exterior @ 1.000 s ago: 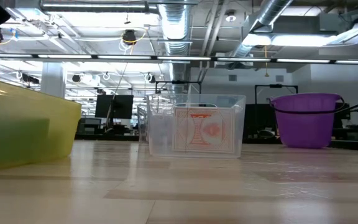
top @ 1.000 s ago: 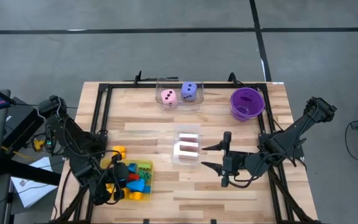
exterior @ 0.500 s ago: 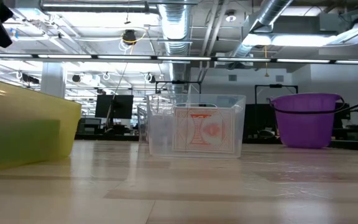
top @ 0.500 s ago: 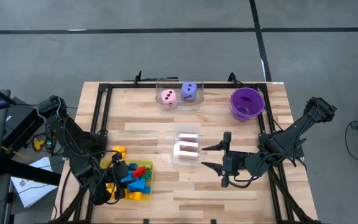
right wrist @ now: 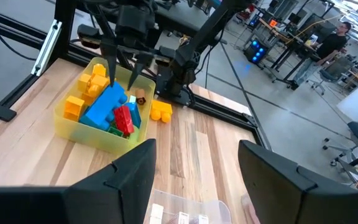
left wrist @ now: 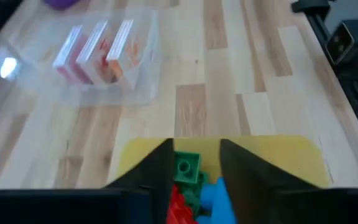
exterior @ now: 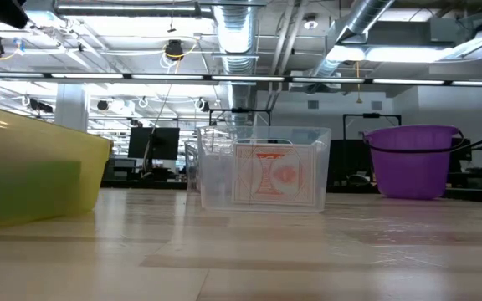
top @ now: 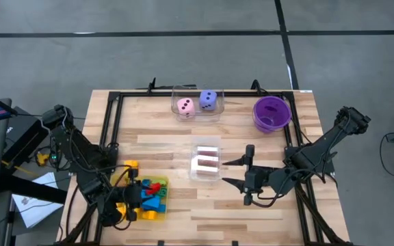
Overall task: Pick & Place Toys
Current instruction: Return to Home Position
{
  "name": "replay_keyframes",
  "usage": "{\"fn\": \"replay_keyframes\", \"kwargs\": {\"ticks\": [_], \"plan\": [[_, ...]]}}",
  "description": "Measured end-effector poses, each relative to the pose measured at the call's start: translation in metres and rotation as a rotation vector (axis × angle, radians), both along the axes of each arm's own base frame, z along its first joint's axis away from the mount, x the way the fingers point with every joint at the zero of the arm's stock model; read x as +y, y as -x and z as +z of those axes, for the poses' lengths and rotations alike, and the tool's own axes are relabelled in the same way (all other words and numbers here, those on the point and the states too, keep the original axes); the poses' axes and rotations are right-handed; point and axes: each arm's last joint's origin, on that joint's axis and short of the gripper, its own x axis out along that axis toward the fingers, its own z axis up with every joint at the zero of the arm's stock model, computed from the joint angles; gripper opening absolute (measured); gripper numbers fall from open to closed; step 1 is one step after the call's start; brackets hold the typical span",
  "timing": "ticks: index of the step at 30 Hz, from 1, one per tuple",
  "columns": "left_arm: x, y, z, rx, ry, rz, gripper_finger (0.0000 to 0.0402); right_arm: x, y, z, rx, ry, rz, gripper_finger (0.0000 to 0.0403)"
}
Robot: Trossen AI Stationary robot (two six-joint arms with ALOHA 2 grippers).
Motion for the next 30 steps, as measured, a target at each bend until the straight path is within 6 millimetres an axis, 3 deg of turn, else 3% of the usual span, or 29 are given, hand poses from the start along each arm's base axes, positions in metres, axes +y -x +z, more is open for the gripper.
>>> {"fn": "replay_keyframes", "kwargs": {"ticks": [6,12,22,30], "plan": [[-0.002,-0.001,0.001,0.007,-0.087,-0.086,0.0012,0.0,0.0,0.0,-0.008,-0.06,-0.016,0.0221],[0.016,0.002,0.0,-0.059,-0.102,-0.129,0.0004,0.006,0.005,-0.001,-0.009,-0.128,-0.011,0.0221],[0.092,0.009,-0.013,-0.463,0.063,-0.316,0.0001,0.018,0.014,-0.002,-0.012,-0.185,0.018,0.0221],[0.13,-0.006,-0.029,-0.469,0.072,-0.259,0.0001,0.02,0.014,-0.004,-0.012,-0.235,0.003,0.0221]]}}
